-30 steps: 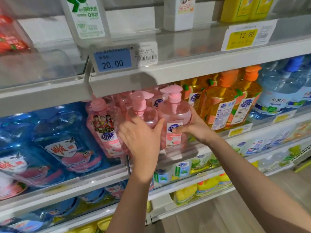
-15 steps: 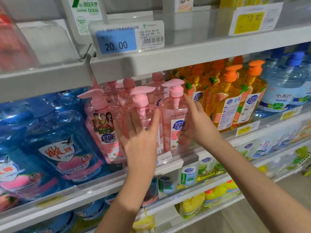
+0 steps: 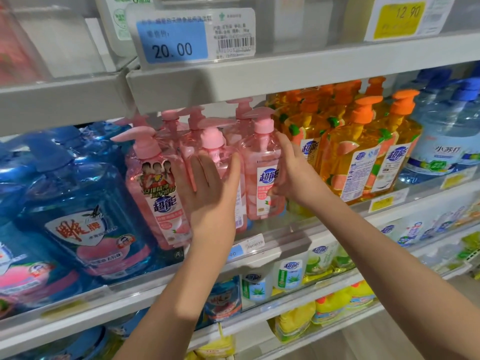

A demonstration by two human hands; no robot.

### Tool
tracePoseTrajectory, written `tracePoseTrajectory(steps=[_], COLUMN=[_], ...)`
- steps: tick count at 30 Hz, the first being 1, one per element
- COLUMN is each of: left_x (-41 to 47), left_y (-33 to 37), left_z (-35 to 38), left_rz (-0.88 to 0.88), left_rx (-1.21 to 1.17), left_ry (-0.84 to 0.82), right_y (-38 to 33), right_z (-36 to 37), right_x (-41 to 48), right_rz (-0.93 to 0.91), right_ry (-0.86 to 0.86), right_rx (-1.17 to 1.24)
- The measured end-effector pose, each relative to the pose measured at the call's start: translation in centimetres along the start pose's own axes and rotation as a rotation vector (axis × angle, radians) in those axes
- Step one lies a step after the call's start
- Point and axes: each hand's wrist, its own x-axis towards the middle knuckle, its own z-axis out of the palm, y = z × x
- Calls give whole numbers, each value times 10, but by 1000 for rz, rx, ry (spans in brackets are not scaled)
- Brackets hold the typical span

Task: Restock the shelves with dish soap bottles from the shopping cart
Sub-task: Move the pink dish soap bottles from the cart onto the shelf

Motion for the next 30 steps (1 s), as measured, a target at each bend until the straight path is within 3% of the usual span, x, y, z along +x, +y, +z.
tracePoseTrajectory(steps=[19, 26, 30], left_x=[3, 1, -1], left_y=[-8, -15, -24], left_z=[19, 18, -1], left_rz=[56, 88, 130], left_rx=[125, 119, 136], left_ry=[78, 1, -140], right_y=[-2, -11, -23], right_z=[-6, -10, -21], right_x=[1, -12, -26], right_rz=[24, 64, 115], right_ry=[-32, -47, -78], right_rx=[31, 29, 33])
